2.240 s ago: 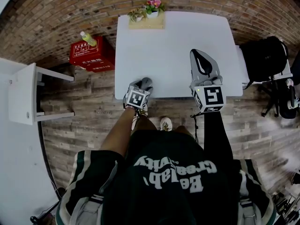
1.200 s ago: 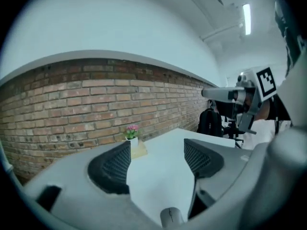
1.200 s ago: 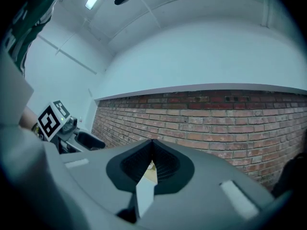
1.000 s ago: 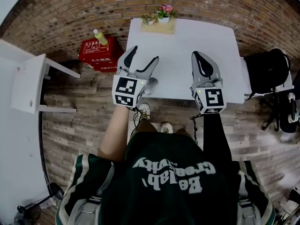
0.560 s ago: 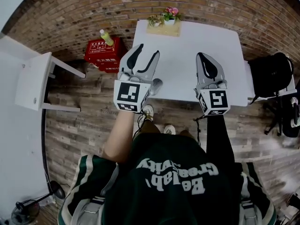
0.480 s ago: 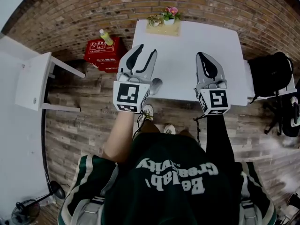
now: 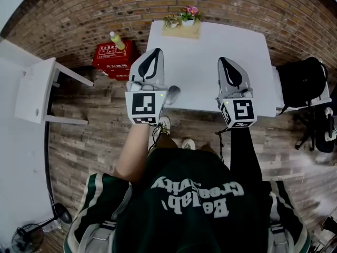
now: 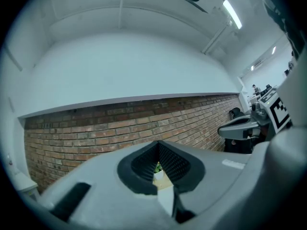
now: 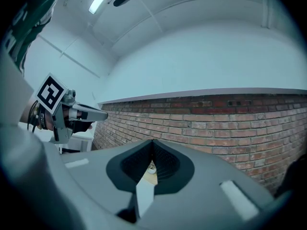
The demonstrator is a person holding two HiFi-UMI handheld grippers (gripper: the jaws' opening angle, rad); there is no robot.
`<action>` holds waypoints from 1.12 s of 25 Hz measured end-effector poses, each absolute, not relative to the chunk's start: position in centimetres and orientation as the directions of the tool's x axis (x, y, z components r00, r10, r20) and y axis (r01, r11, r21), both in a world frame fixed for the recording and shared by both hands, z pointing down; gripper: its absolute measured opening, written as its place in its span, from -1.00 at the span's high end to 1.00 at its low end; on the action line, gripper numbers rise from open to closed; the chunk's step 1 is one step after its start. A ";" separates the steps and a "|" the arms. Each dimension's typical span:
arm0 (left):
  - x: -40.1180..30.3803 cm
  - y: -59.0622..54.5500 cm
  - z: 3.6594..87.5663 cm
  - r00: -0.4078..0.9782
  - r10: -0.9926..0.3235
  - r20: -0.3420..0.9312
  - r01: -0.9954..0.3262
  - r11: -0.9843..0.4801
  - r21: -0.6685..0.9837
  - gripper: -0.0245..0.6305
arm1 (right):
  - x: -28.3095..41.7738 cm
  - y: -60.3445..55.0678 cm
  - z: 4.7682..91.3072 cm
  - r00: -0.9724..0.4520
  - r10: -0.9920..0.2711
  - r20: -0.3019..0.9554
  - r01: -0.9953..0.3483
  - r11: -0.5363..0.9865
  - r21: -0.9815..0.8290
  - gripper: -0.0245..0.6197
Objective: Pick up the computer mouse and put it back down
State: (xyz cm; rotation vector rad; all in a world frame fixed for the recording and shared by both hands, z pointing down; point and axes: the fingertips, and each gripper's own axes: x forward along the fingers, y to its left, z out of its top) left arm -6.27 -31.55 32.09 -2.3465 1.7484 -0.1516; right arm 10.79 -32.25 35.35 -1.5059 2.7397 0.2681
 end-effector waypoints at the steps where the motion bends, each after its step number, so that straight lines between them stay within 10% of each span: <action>1: -6.2 -31.5 32.2 0.294 -0.955 -0.041 -0.933 -0.277 -0.230 0.91 | 10.8 -32.2 35.3 -0.540 -0.837 -0.086 -0.838 0.526 0.148 0.88; 28: -6.3 -31.3 32.0 0.310 -0.950 -0.044 -0.929 -0.292 -0.227 0.90 | 9.7 -32.2 35.6 -0.561 -0.826 -0.060 -0.819 0.543 0.184 0.89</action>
